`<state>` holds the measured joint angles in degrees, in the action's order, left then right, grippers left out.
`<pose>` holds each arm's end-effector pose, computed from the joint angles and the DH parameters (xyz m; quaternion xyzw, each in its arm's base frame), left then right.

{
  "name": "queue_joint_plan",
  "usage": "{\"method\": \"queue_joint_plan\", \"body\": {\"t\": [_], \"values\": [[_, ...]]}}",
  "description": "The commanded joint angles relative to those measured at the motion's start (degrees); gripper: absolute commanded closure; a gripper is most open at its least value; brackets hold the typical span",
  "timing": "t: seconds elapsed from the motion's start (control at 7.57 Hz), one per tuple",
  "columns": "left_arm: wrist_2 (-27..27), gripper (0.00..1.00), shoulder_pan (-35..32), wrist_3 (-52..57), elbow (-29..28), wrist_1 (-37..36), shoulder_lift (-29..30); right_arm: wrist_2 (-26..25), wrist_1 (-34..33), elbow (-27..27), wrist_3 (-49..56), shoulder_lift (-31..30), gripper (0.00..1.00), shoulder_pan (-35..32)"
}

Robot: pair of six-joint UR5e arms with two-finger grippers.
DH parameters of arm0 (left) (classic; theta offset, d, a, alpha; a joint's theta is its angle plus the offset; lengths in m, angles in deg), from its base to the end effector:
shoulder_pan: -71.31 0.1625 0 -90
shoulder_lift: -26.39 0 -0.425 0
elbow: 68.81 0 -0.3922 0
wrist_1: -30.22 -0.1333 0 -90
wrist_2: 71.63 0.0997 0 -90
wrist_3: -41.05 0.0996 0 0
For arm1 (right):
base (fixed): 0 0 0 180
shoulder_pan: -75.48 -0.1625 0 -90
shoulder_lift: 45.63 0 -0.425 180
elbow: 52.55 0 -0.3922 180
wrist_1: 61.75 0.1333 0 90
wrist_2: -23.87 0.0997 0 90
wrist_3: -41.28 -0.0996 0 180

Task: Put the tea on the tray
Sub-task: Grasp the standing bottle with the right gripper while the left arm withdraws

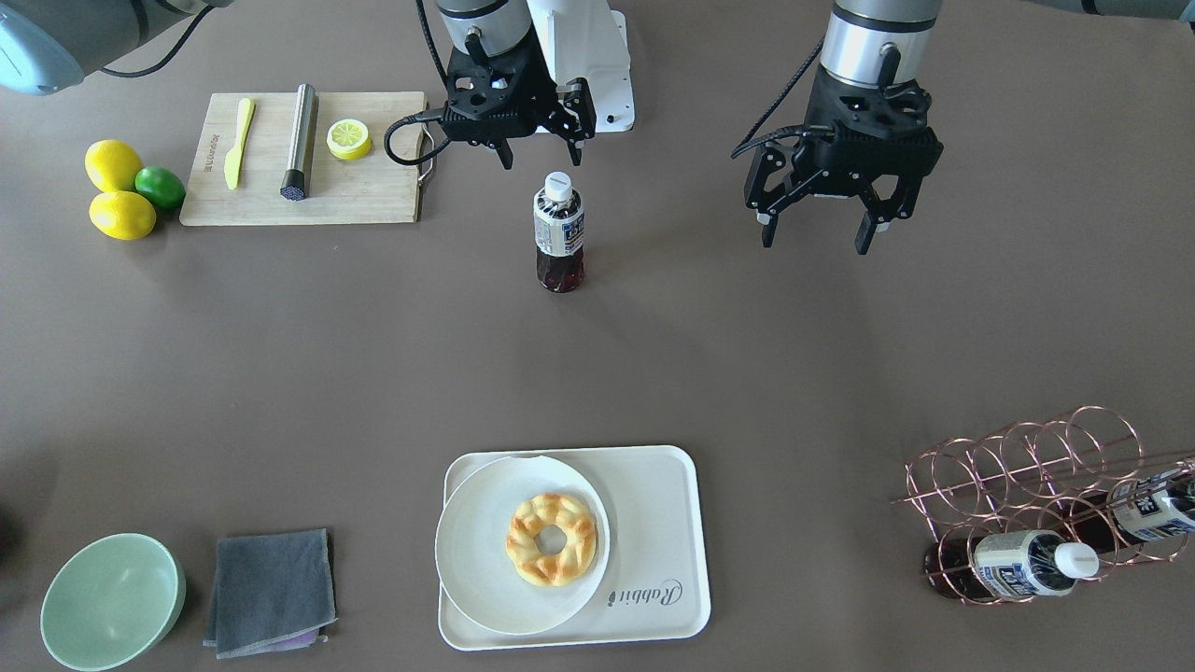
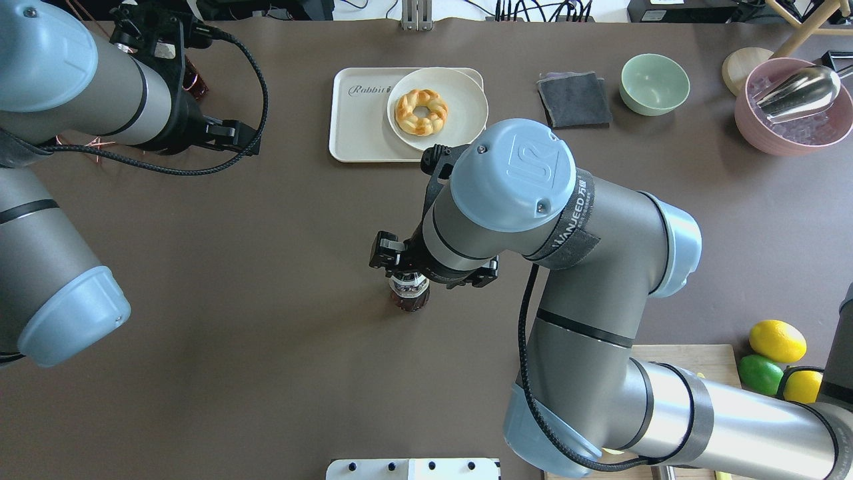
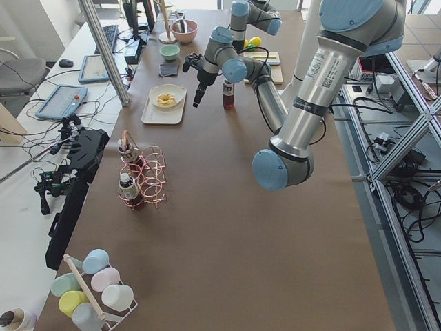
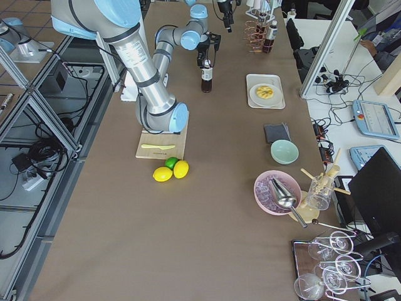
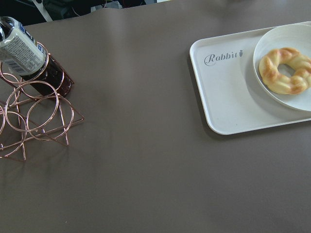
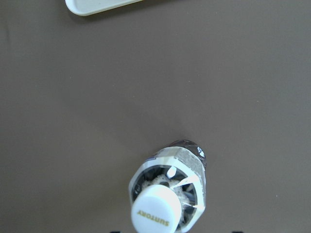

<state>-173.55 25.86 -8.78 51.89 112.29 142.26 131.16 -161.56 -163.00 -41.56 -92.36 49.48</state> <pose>0.2989 -0.4643 0.2072 0.2089 0.3648 0.0010 0.9073 -0.4943 -0.3565 0.0957 -0.0005 -0.4677 0.0770 0.8805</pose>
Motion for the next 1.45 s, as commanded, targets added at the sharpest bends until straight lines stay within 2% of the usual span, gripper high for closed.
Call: {"method": "queue_joint_plan", "body": {"t": [0.0, 0.26, 0.53, 0.66, 0.79, 1.06, 1.19, 1.32], "values": [[-0.47, 0.03, 0.01, 0.08, -0.03, 3.45, -2.84, -1.55, -0.47, 3.58, 0.92, 2.87, 0.21, -0.36], [-0.47, 0.03, 0.01, -0.27, -0.03, 3.45, -2.76, -1.81, -2.48, 3.58, 4.43, 3.05, 0.27, -0.89], [-0.38, 0.03, 0.44, -0.71, -0.11, 3.45, -2.76, -3.04, -2.67, 3.84, 4.53, 4.01, 0.44, -0.19], [-0.38, 0.03, 0.54, -0.71, -0.20, 3.45, -2.76, -3.13, -2.76, 3.93, 4.53, 4.36, 0.44, -0.19], [-0.38, 0.03, 0.62, -0.88, -0.29, 3.45, -2.76, -3.14, -2.76, 3.93, 4.53, 4.19, 0.49, -0.19], [-0.21, 0.03, 0.71, -2.19, -0.64, 3.80, -2.76, -3.57, -4.77, 3.85, 4.53, 4.89, 0.70, -0.36], [-0.12, 0.03, 0.89, -4.21, -1.86, 6.32, -2.76, -3.84, -4.78, 3.85, 4.53, 4.98, 0.88, -0.37], [-0.21, 0.03, 0.89, -4.31, -2.31, 8.00, -3.45, -3.93, -5.48, 4.19, 5.49, 5.94, 1.00, -0.71]]}}
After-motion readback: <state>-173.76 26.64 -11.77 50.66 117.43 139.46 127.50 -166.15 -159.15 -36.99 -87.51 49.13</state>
